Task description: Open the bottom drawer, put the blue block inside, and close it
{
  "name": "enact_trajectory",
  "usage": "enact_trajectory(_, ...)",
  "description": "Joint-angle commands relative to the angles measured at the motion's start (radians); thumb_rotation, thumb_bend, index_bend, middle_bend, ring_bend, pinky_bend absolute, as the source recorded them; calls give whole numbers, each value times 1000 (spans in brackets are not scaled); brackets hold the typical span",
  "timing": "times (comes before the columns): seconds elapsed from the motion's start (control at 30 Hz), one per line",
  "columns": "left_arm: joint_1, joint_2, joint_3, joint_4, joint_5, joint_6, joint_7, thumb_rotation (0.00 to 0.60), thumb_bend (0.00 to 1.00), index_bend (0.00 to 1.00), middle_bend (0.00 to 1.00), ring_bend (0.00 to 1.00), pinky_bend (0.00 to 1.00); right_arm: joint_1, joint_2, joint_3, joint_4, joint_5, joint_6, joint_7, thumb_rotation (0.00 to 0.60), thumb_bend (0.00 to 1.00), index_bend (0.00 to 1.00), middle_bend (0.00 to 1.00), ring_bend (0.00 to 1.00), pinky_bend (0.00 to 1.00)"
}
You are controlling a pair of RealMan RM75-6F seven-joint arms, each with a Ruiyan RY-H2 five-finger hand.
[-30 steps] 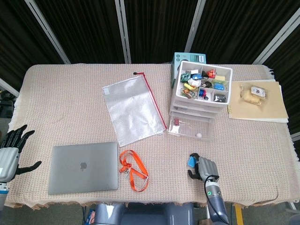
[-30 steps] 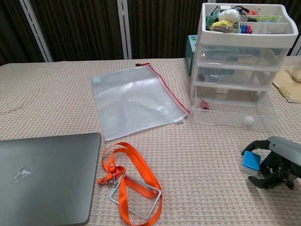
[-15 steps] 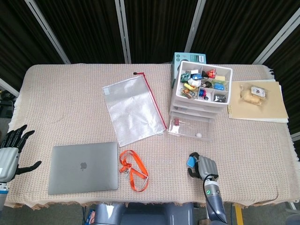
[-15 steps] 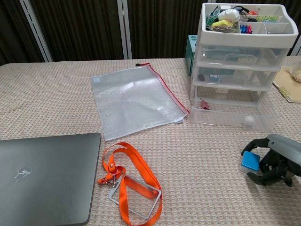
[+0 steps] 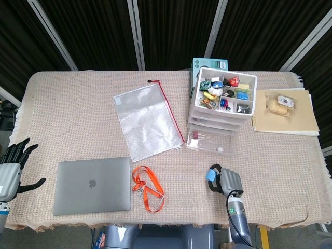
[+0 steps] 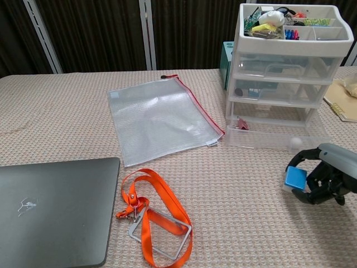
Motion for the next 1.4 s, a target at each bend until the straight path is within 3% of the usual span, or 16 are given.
enact_trajectory(0.03, 0, 0, 0, 0, 0, 0, 0, 600, 192, 137, 0, 0, 0, 0, 2, 3, -1, 0, 0, 1, 600, 325, 712, 834, 851, 705)
enact_trajectory(0.23, 1, 0, 0, 1, 1, 2, -1, 600, 189, 138, 0, 0, 0, 12, 14, 45, -13, -12, 3, 8, 600, 324, 712, 834, 851, 705)
enact_trajectory(0.43, 1, -1, 0, 2, 3, 3, -3, 600, 191, 138, 0, 0, 0, 52, 30, 128, -2, 3, 11, -20, 600, 325, 712, 834, 852, 705)
enact_trajectory(0.67, 1, 1, 1, 3, 5, 3, -9, 600, 191, 138, 0, 0, 0, 104, 29, 239, 66, 72, 7, -32, 600, 326, 707, 833, 851, 705)
enact_trajectory(0.87, 0, 2, 2, 3, 2, -2, -8, 600, 191, 138, 0, 0, 0, 137, 8, 276, 151, 119, -11, -33, 600, 317, 680, 834, 851, 705)
enact_trajectory(1.13, 0, 2, 1, -1, -1, -4, -5, 600, 190, 138, 0, 0, 0, 153, -12, 290, 202, 156, -23, -22, 600, 229, 390, 834, 850, 705)
enact_trajectory(1.4, 1, 2, 1, -3, 0, -2, -6, 600, 191, 138, 0, 0, 0, 152, -14, 279, 194, 152, -11, -16, 600, 177, 248, 833, 850, 706)
